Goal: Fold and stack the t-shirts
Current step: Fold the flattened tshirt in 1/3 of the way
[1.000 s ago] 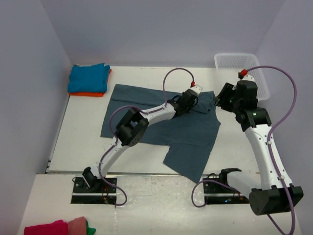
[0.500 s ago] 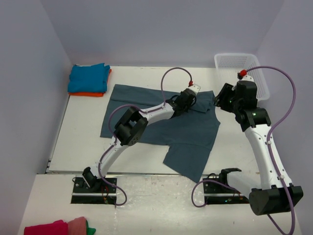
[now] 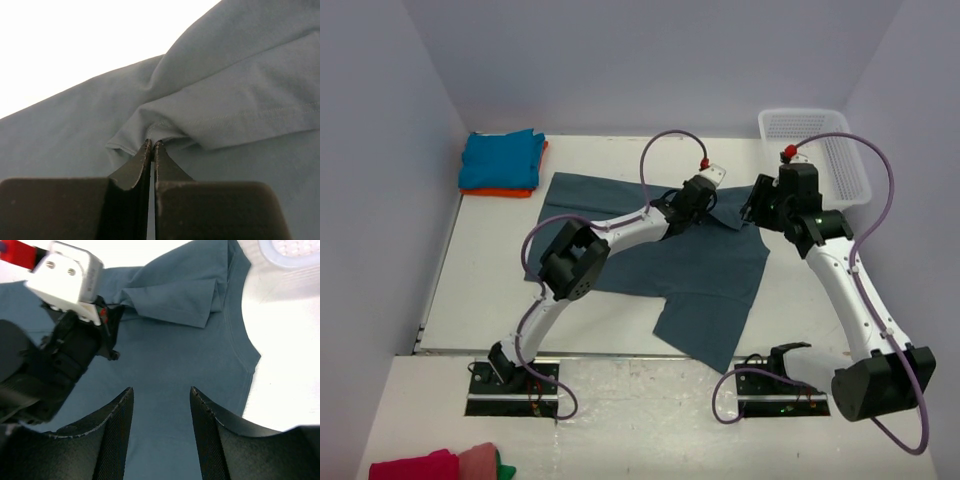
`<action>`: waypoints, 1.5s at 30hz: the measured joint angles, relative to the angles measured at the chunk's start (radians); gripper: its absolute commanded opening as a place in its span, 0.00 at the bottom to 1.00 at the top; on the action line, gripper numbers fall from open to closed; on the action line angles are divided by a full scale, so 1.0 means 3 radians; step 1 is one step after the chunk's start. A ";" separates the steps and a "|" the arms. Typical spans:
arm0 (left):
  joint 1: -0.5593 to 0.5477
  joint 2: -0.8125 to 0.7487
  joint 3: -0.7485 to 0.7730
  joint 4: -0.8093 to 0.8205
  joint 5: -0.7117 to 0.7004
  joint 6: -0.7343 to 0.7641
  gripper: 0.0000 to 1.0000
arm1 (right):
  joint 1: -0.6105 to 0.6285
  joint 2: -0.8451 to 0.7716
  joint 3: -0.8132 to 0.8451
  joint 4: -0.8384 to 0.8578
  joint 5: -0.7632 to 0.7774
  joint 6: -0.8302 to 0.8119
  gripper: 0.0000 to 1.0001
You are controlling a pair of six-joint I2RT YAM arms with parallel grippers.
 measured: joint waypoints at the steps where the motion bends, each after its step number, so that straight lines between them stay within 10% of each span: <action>1: -0.0010 -0.0052 -0.0042 0.0000 -0.0014 0.0000 0.00 | 0.0024 0.0034 0.0000 0.0001 0.0018 0.0001 0.50; 21: -0.0179 -0.1011 -0.1251 -0.0076 -0.0095 -0.0347 0.00 | 0.0140 0.0716 0.0243 -0.0184 0.0444 0.0011 0.53; 28: -0.0306 -0.1068 -0.1472 -0.0099 -0.0093 -0.0445 0.00 | 0.0140 0.1071 0.0315 -0.0263 0.0431 0.0136 0.69; 45: -0.0322 -0.1069 -0.1478 -0.0080 -0.0056 -0.0474 0.00 | -0.0014 0.2255 0.0746 -0.0154 0.0060 0.0429 0.47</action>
